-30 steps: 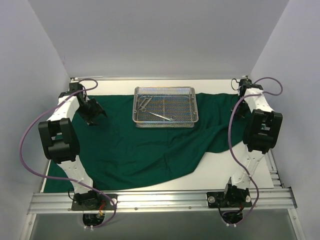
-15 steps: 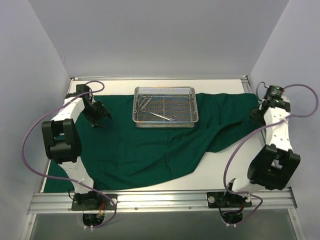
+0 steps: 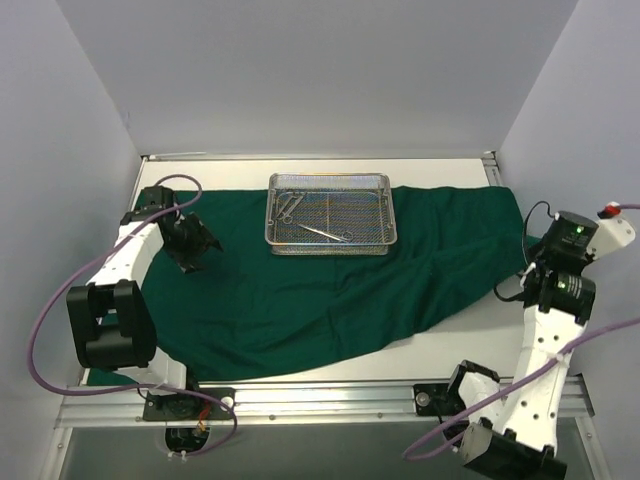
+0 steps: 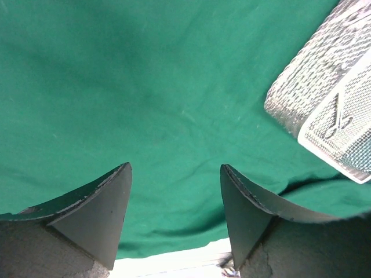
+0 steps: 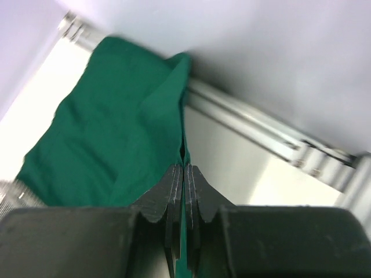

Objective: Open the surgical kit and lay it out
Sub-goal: Smooth out the surgical kit at the center of the board.

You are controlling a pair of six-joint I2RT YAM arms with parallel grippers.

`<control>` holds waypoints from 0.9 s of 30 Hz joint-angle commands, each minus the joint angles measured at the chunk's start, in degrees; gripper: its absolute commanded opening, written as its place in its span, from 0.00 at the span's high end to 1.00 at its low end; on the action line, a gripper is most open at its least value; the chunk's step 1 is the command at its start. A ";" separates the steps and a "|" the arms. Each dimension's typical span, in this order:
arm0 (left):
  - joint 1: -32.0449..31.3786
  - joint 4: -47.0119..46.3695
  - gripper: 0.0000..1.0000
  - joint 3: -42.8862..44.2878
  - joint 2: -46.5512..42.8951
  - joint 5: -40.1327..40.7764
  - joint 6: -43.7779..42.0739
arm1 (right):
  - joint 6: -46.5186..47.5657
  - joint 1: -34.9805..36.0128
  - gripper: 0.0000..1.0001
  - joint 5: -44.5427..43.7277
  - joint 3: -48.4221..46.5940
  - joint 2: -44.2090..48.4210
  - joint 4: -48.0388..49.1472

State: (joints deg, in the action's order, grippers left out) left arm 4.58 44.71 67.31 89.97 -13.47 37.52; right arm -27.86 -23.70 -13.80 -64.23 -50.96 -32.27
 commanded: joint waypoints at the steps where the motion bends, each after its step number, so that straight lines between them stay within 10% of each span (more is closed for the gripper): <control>1: -0.62 -0.76 0.28 -4.27 -1.90 -3.39 5.11 | -1.93 -0.55 1.00 -12.72 2.35 3.75 -3.84; 17: -0.89 0.11 0.26 -10.62 -9.11 -6.83 2.74 | -18.97 -0.64 0.93 -28.30 -2.56 -3.54 -23.42; 20: -0.89 1.43 0.26 -10.27 -10.08 -6.48 2.48 | -21.27 -0.64 0.67 -28.21 -3.79 -0.65 -26.34; 23: -0.89 3.98 0.26 -9.04 -10.17 -6.04 1.25 | -17.24 -0.64 0.77 -27.94 -4.68 -2.29 -27.22; 25: -0.80 5.99 0.26 -7.46 -10.61 -5.51 0.02 | -16.61 -0.64 0.48 -27.94 -6.60 -4.92 -29.06; 27: -0.80 6.97 0.26 -6.14 -10.70 -5.42 -2.35 | -13.65 -0.64 0.41 -21.65 -9.15 -7.22 -26.82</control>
State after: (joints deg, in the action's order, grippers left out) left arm 3.84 48.49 57.23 81.41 -19.57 38.96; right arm -43.99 -24.03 -38.13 -70.43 -53.89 -57.49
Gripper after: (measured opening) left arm 0.740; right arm 0.572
